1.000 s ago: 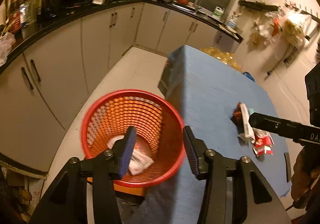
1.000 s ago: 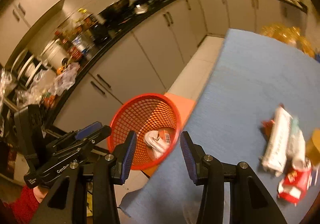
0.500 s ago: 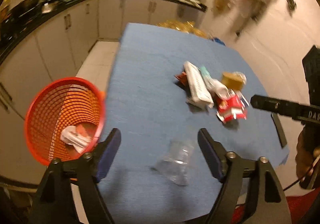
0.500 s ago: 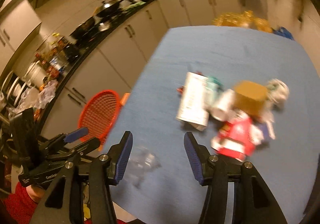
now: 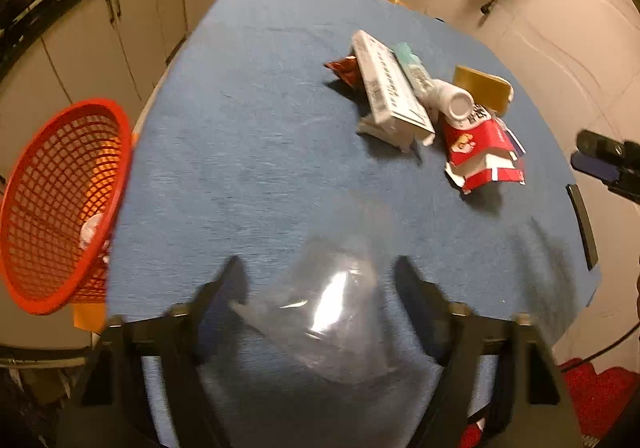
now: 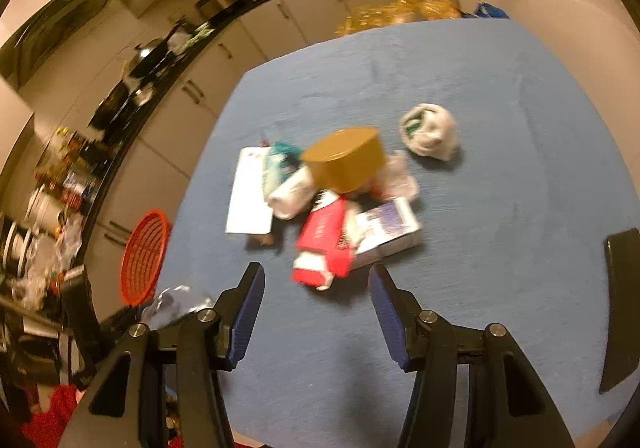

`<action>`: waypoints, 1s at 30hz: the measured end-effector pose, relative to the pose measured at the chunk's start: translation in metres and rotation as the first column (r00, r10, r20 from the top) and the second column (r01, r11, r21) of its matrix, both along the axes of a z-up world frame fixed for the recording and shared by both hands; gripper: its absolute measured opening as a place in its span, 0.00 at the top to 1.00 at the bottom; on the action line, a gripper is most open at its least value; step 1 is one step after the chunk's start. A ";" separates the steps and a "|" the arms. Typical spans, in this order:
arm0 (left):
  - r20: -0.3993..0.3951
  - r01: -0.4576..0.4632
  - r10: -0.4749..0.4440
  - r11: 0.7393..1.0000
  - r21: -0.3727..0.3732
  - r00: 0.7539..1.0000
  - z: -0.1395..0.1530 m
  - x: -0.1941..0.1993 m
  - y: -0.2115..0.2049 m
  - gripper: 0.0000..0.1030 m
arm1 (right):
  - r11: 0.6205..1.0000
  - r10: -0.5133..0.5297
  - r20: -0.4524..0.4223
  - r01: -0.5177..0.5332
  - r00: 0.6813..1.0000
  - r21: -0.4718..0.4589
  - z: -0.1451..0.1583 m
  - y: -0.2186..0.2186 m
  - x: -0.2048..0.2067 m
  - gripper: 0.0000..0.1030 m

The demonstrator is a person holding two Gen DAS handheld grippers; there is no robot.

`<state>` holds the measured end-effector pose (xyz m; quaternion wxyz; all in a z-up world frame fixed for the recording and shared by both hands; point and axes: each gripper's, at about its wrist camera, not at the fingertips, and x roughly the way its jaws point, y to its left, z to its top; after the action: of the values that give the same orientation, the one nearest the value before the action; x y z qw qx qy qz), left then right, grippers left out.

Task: Collect trash
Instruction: 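Grasp the clear plastic cup with the left tool, then grasp the tan round container with the right tool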

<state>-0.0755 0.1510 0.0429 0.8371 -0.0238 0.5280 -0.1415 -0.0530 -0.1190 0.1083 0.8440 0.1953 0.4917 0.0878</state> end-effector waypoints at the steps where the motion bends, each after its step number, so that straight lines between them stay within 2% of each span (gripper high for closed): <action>1: 0.005 0.001 -0.001 1.000 0.016 1.000 -0.001 0.000 -0.004 0.39 | 1.000 -0.006 -0.005 0.006 1.000 0.003 -0.002 -0.003 0.002 0.43; 7: 0.051 0.015 -0.018 0.998 0.058 0.999 0.007 -0.005 -0.016 0.41 | 1.000 -0.015 -0.019 0.015 1.000 0.026 -0.009 -0.012 0.018 0.43; 13: 0.119 0.000 -0.006 0.999 0.054 0.993 0.038 -0.005 -0.012 0.41 | 0.998 -0.035 0.006 0.034 0.999 0.044 0.000 -0.023 0.054 0.43; 14: 0.128 -0.005 -0.002 0.999 0.053 0.992 0.043 -0.005 -0.009 0.41 | 1.000 -0.017 0.015 0.016 1.000 0.026 0.002 -0.021 0.064 0.38; 16: 0.149 -0.014 0.006 0.998 0.055 0.989 0.053 -0.009 -0.006 0.41 | 0.998 0.056 0.037 -0.056 0.998 -0.020 0.005 -0.016 0.084 0.35; 18: 0.159 -0.021 0.013 0.999 0.050 0.987 0.058 -0.012 -0.006 0.41 | 0.986 0.148 0.069 -0.142 0.987 -0.082 0.008 -0.007 0.097 0.23; 20: 0.164 -0.032 0.024 0.998 0.048 0.986 0.064 -0.013 -0.005 0.41 | 0.951 0.272 0.082 -0.255 0.959 -0.175 0.006 0.005 0.109 0.20; 23: 0.157 -0.056 0.048 0.997 0.044 0.986 0.067 -0.017 -0.001 0.41 | 0.900 0.388 0.044 -0.369 0.921 -0.231 -0.003 0.012 0.125 0.18; 25: 0.158 -0.069 0.061 0.997 0.043 0.986 0.069 -0.022 0.000 0.41 | 0.874 0.437 0.011 -0.422 0.899 -0.241 -0.014 0.011 0.134 0.18; 30: 0.151 -0.109 0.101 0.993 0.043 0.983 0.074 -0.029 0.003 0.40 | 0.850 0.503 -0.027 -0.500 0.864 -0.166 -0.040 0.008 0.147 0.18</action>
<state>-0.1047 0.1535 0.1170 0.8808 -0.0195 0.4655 -0.0848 0.0942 -0.1112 0.0682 0.8093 -0.0120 0.5240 0.2651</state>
